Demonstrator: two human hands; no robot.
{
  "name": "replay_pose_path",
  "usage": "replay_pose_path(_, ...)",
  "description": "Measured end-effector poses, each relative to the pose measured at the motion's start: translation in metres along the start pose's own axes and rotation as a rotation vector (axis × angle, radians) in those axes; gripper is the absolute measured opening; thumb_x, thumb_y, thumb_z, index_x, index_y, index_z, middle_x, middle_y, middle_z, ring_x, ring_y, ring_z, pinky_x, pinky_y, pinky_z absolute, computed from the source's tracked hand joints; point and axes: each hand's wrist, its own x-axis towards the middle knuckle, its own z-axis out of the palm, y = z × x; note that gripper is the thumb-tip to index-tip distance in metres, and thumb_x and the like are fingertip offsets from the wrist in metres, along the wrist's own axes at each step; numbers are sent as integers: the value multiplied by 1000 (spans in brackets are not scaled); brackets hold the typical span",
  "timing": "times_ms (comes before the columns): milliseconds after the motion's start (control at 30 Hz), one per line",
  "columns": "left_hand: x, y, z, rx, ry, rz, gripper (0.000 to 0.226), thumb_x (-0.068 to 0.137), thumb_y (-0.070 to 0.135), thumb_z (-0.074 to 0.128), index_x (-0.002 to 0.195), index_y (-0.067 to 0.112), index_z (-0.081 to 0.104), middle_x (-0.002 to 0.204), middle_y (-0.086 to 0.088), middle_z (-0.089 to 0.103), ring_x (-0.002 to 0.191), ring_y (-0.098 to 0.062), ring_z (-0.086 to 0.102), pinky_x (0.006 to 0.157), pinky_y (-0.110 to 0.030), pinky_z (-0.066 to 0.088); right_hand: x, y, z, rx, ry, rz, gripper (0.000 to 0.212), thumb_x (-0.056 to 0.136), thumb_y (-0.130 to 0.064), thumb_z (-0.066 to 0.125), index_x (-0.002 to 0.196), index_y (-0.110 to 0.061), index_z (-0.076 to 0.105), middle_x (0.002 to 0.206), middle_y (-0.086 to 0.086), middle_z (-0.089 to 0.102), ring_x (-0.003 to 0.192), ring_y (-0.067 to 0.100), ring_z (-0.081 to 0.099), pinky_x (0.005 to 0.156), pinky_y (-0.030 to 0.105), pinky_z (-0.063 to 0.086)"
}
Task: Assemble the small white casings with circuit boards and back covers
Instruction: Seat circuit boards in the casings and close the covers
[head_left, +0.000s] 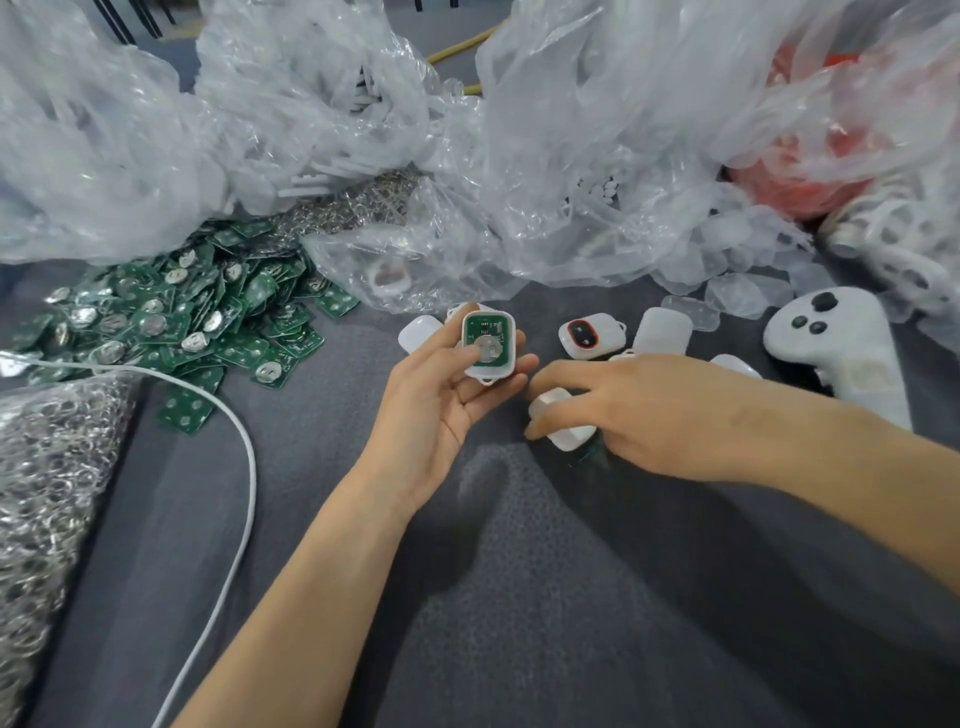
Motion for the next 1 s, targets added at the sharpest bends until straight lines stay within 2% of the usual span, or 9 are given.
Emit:
replay_pose_path(133, 1, -1, -1, 40, -2, 6, 39, 90, -6, 37, 119, 8, 58, 110, -20, 69, 83, -27, 71, 70, -28, 57, 7, 2, -13, -100, -76, -33, 61, 90, 0, 43, 138, -38, 40, 139, -18, 36, 120, 12, 49, 88, 37, 47)
replay_pose_path(233, 1, -1, 0, 77, 0, -13, 45, 88, -10, 31, 116, 11, 60, 107, -20, 69, 73, -21, 68, 66, -26, 56, 4, 2, -14, -283, -85, -51, 53, 92, -8, 46, 136, -36, 37, 135, -13, 36, 110, 16, 53, 81, 37, 50)
replay_pose_path(333, 1, 0, 2, 104, 14, -49, 51, 86, -10, 28, 121, 16, 55, 105, -23, 70, 64, -20, 62, 62, -25, 54, -1, 7, -16, -366, -114, -49, 51, 91, -10, 47, 137, -30, 36, 132, -6, 36, 114, 18, 46, 86, 37, 48)
replay_pose_path(500, -1, 3, 5, 123, 14, -115, 40, 94, 2, 34, 127, 14, 53, 107, -25, 69, 71, -19, 51, 58, -20, 49, -2, 16, -12, -455, -114, -134, 57, 89, -3, 45, 139, -26, 28, 135, -6, 33, 118, 18, 40, 93, 34, 43)
replay_pose_path(600, -2, 3, 5, 168, 22, -103, 37, 98, 4, 37, 129, 14, 54, 104, -23, 70, 73, -21, 51, 55, -19, 45, -4, 24, -14, -412, -45, -129, 38, 96, -18, 43, 133, -25, 38, 139, -9, 35, 125, 14, 35, 94, 31, 40)
replay_pose_path(667, -3, 3, 4, 209, 7, -85, 38, 97, 1, 37, 130, 10, 53, 102, -22, 71, 72, -24, 50, 53, -19, 44, -7, 29, -12, -325, 38, -120, 29, 96, -30, 45, 124, -24, 48, 132, -10, 43, 123, 11, 36, 95, 28, 39)
replay_pose_path(767, -6, 5, 3, 251, -37, -69, 38, 95, -1, 36, 128, 9, 54, 100, -23, 71, 53, -18, 54, 51, -23, 47, -8, 31, -9, -180, 7, -86, 30, 92, -27, 52, 121, -22, 48, 122, -7, 47, 114, 10, 40, 94, 23, 34)
replay_pose_path(867, -6, 5, 2, 241, -65, -79, 40, 94, -3, 35, 127, 8, 55, 98, -27, 69, 62, -26, 66, 57, -27, 55, -5, 32, -11, -106, -44, -59, 39, 91, -19, 53, 129, -23, 46, 127, -7, 43, 117, 8, 34, 97, 19, 28)
replay_pose_path(1000, -5, 6, 0, 205, -88, -103, 39, 92, -5, 34, 119, 5, 60, 97, -29, 69, 82, -35, 71, 67, -30, 58, 0, 28, -11, -141, -9, -33, 39, 90, -24, 53, 128, -24, 47, 123, -7, 41, 115, 9, 38, 95, 18, 30)
